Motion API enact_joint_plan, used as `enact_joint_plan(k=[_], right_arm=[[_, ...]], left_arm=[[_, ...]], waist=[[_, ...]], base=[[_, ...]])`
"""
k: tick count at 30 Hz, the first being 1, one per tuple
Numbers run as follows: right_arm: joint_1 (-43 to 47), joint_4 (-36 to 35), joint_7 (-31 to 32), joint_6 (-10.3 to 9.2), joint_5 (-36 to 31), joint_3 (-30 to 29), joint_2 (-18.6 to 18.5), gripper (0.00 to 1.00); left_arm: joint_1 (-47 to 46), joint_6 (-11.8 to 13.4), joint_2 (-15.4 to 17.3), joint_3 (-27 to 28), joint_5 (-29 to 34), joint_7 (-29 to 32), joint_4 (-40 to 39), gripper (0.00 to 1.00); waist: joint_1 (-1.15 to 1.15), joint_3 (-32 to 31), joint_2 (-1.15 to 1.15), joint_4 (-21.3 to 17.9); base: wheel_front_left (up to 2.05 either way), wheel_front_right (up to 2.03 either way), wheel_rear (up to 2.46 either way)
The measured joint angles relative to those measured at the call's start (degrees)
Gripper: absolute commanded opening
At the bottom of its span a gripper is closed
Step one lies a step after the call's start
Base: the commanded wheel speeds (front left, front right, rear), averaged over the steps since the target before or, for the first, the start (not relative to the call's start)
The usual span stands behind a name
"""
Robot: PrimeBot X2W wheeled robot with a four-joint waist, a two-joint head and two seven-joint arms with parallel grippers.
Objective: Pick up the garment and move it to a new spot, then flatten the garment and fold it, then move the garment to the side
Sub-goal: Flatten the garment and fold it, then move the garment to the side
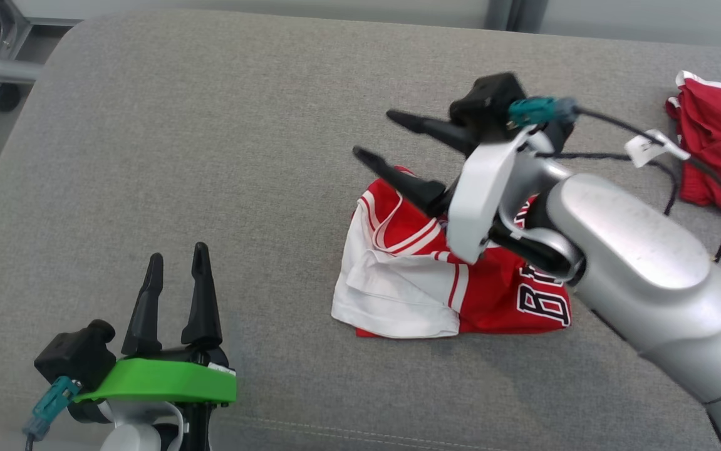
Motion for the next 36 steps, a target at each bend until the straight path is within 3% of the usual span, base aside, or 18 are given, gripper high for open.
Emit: enact_joint_plan(k=[7, 12, 22, 36], right_arm=[[-0.5, 2.4, -1.9, -1.41, 1.5, -7.2, -7.8, 1.0], [5.9, 6.9, -1.9, -2.71, 5.8, -9.4, -12.0, 1.0], [15.8, 12.3, -2.3, -2.13, 14.2, -10.3, -9.8, 1.0], [18.3, 17.5, -0.2, -0.62, 18.2, -8.6, -8.4, 1.0]], left_arm=[[0.0, 0.0, 0.0, 0.5, 0.2, 0.0, -0.3, 1.0], [0.0, 0.0, 0.0, 0.3, 0.4, -0.2, -0.5, 1.0], [-0.3, 0.0, 0.0, -1.3, 1.3, -0.2, -0.7, 1.0], [-0.6, 0.0, 0.0, -1.3, 1.6, -0.2, 0.3, 1.0]], waist=[[0.0, -0.5, 0.0, -3.2], [0.0, -0.3, 0.0, -5.0], [0.0, 1.4, 0.0, -5.0], [0.0, 1.6, 0.0, -1.8]], base=[[0.0, 0.0, 0.0], [0.0, 0.0, 0.0], [0.0, 0.0, 0.0], [0.0, 0.0, 0.0]])
